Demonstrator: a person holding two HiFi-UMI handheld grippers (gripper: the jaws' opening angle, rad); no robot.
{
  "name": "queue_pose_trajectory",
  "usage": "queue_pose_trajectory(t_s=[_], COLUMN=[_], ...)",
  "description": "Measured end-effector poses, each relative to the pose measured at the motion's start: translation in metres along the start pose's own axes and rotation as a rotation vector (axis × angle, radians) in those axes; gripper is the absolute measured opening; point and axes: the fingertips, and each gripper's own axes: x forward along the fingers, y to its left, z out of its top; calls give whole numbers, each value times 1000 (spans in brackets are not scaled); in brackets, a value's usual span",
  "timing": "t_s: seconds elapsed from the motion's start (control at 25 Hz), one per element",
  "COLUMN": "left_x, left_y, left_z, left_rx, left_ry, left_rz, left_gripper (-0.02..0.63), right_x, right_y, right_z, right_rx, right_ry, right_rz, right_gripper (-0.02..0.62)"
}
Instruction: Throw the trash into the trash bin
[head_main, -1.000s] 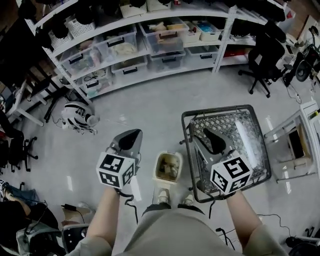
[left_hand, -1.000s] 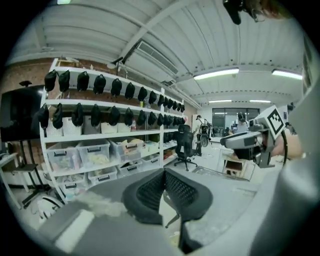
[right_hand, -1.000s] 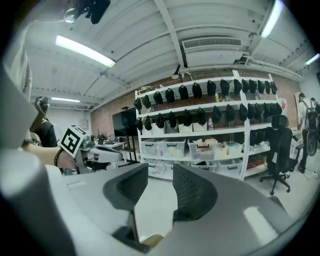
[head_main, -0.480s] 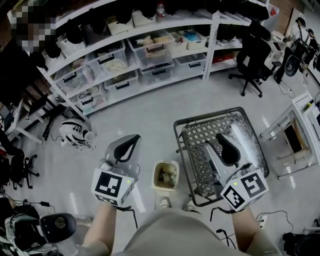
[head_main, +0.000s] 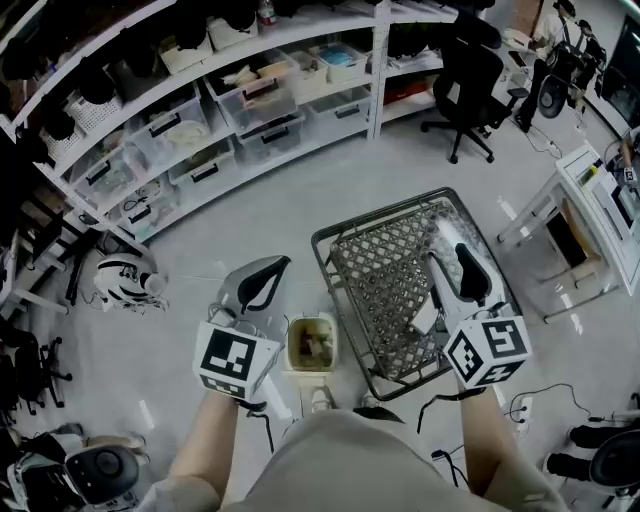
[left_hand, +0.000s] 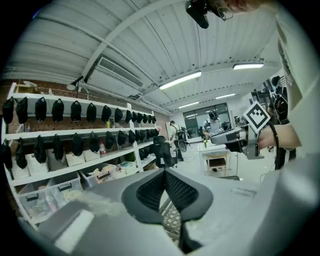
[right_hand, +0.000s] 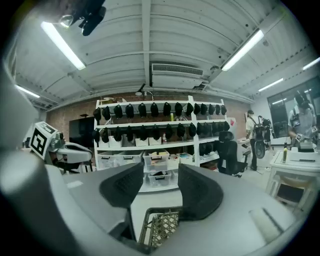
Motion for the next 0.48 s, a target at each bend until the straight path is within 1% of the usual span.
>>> queue_pose_trajectory(t_s=[0.12,0.2,0.32,0.48], left_x=[31,51,80,116], left_y=[-19,-33,-57,-91], left_z=[-2,-6,-17,-37], left_rx=[20,22,15,-7], left_ry=[4,11,35,90], left_rz=[-59,-100,-166,-250], left_gripper=[2,2,2,2], right_x=[1,3,2,0], right_y=[-34,-57,-86,-117], right_z=[-22,-45,-88,-150], right_rx=[18,38,99,177], right_ry=[46,92,174,266], right_rz=[-73,-125,-193,-260], right_gripper=[232,235,247,267])
